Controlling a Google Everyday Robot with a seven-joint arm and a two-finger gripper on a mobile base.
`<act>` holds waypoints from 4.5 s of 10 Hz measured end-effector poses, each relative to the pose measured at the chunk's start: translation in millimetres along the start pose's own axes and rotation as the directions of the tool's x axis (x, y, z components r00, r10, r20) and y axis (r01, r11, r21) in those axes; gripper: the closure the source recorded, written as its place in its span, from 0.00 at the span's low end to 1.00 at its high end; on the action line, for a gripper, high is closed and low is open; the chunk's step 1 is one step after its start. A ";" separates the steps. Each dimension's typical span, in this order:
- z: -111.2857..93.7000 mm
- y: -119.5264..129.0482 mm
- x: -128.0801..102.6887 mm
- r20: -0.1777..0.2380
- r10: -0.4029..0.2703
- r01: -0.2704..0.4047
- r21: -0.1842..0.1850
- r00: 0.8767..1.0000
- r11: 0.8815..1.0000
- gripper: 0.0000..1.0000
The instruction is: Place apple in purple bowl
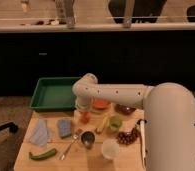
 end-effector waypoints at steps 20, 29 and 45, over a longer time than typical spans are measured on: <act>27.7 12.7 -10.8 0.020 -0.002 0.000 0.099 1.000 0.995 0.55; 23.3 -6.4 7.9 0.069 -0.085 0.078 0.094 0.994 0.992 1.00; -72.5 -26.3 26.4 0.117 -0.177 0.189 -0.106 0.977 0.976 1.00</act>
